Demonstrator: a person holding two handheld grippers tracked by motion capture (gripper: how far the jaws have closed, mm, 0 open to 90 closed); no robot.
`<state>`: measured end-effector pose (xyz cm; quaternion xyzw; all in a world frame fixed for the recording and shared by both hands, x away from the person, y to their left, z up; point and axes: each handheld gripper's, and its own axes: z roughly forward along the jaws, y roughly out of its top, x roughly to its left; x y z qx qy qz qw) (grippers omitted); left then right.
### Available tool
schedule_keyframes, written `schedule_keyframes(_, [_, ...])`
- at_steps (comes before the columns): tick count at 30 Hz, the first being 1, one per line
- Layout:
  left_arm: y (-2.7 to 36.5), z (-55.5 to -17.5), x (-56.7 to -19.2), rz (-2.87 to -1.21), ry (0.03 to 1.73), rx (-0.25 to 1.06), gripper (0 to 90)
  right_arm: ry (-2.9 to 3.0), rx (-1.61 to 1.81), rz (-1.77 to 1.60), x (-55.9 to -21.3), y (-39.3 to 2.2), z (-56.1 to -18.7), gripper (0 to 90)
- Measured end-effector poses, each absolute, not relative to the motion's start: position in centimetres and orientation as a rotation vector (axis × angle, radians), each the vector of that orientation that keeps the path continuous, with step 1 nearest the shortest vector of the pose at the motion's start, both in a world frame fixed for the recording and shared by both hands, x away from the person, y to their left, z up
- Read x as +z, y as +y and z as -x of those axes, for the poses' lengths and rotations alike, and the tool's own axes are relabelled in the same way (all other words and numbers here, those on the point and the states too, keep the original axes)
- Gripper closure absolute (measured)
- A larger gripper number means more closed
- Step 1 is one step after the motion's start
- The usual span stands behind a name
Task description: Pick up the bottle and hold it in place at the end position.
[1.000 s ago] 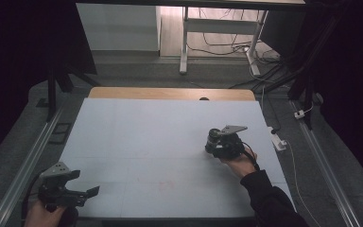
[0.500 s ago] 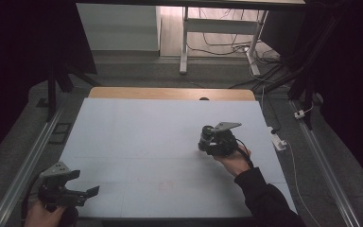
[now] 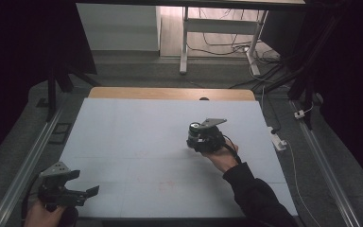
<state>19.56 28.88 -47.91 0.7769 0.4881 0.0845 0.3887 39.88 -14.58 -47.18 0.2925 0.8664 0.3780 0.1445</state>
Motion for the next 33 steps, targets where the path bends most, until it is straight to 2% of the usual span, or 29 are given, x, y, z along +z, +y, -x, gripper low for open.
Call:
schedule_keyframes(21, [29.0,-19.6,-47.9,-1.973,1.237,0.209,0.3,2.558,1.093,-0.769,-48.4,-8.4,-41.0,52.2])
schedule_keyframes(33, [28.9,-19.6,-47.9,-1.977,1.237,0.21,0.3,2.547,1.039,-0.805,-50.1,-7.6,-42.0,52.2])
